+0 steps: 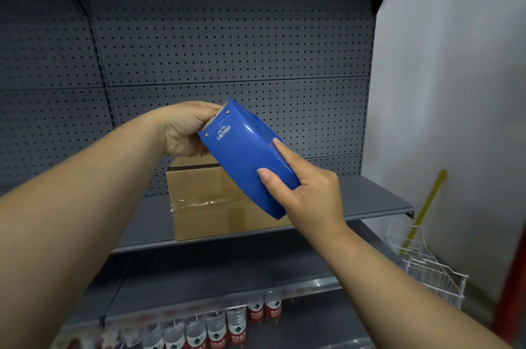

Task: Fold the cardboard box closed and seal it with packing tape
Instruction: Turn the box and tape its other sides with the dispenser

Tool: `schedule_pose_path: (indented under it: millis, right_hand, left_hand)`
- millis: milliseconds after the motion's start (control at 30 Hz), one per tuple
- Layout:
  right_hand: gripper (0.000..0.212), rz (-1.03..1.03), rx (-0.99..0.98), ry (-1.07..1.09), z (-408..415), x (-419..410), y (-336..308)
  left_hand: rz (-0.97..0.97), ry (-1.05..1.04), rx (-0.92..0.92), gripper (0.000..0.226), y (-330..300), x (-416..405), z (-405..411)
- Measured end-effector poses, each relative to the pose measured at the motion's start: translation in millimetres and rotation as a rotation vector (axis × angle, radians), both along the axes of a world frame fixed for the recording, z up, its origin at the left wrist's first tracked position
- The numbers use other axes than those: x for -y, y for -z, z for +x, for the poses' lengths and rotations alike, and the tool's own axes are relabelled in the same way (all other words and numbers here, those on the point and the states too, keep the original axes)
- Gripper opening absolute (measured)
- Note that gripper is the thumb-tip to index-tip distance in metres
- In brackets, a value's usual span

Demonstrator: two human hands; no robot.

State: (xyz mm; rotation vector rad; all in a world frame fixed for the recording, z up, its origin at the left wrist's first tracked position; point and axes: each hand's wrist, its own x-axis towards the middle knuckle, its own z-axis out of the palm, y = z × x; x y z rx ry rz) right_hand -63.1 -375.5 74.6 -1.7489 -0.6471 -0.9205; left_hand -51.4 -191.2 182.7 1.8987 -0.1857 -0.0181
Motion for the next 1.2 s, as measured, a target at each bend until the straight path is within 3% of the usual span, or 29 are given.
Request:
schedule_pose_path:
  millis: [100,233,367,467,633,800,967,1200]
  right_hand:
    - [0.068,0.003,-0.005,0.0,-4.1,16.9,1.0]
    - [0.068,0.001,-0.022,-0.016,-10.7,34.8,2.6]
    - [0.068,0.015,-0.037,-0.045,-17.7,50.0,4.4]
    - [0.069,0.041,-0.06,-0.064,-21.3,59.1,6.1]
    - [0.069,0.054,-0.067,-0.069,-27.2,75.5,9.2]
    - [0.07,0.057,-0.076,-0.089,-31.7,88.2,13.4]
    - [0.07,0.033,-0.097,-0.084,-30.7,94.1,16.0]
    - [0.077,0.007,-0.414,-0.192,-17.8,93.8,23.0]
  left_hand:
    - [0.008,0.008,0.03,0.029,1.7,11.3,-3.3]
    - [0.009,-0.035,0.089,0.021,4.1,25.4,-9.3]
    - [0.003,-0.026,0.084,0.034,5.7,42.9,-21.0]
    - [-0.131,-0.02,0.037,0.03,5.7,48.7,-25.2]
    - [-0.158,0.04,-0.078,0.052,7.3,59.1,-31.5]
    - [-0.167,0.073,-0.054,0.022,11.3,75.5,-33.4]
    - [-0.004,-0.035,0.002,0.027,13.7,86.9,-23.3]
    - [0.189,-0.144,0.093,0.028,9.8,91.7,0.3]
